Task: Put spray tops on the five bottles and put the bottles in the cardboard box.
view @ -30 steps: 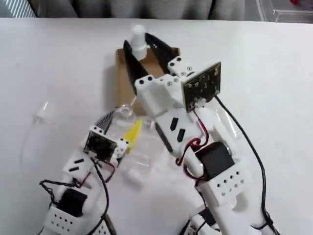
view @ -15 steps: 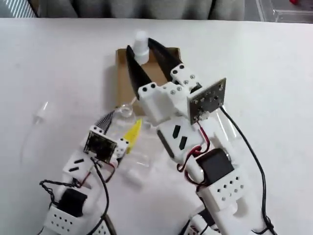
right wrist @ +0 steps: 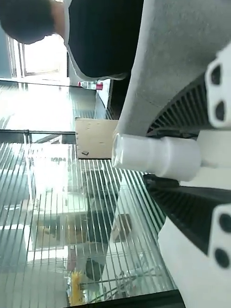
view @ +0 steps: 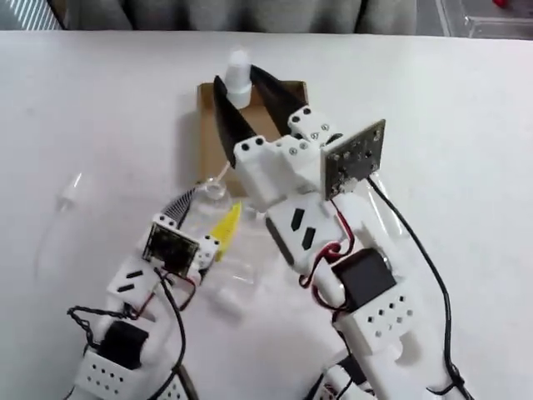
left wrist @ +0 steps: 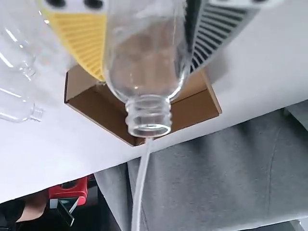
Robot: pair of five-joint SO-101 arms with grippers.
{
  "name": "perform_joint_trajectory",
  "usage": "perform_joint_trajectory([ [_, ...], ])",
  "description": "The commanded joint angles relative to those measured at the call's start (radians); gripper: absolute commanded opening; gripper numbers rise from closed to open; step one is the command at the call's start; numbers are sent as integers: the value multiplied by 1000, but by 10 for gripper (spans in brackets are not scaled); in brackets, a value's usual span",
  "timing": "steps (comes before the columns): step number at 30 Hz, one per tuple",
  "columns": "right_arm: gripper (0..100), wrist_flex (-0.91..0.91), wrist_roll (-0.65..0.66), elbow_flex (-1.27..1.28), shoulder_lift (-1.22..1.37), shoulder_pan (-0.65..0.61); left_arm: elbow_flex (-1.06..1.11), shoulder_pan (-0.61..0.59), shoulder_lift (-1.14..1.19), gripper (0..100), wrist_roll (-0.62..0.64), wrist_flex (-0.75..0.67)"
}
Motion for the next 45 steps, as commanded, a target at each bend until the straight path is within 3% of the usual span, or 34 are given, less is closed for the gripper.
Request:
perform_joint_trajectory([
  [1,16,-5,-11,-8,-5,-13,-6,13,-13,22,-9,-37],
  [24,21,-116,-12,258,-13,-62,-6,15,-13,22,-9,-40],
  [32,26,51,-141,224,-13,-105,-5,15,-13,22,-9,-40],
  [40,253,205,-187,183,-122,-108,-6,15,-13,22,-9,-40],
  [45,268,260,-181,183,-272,-105,-6,15,-13,22,-9,-40],
])
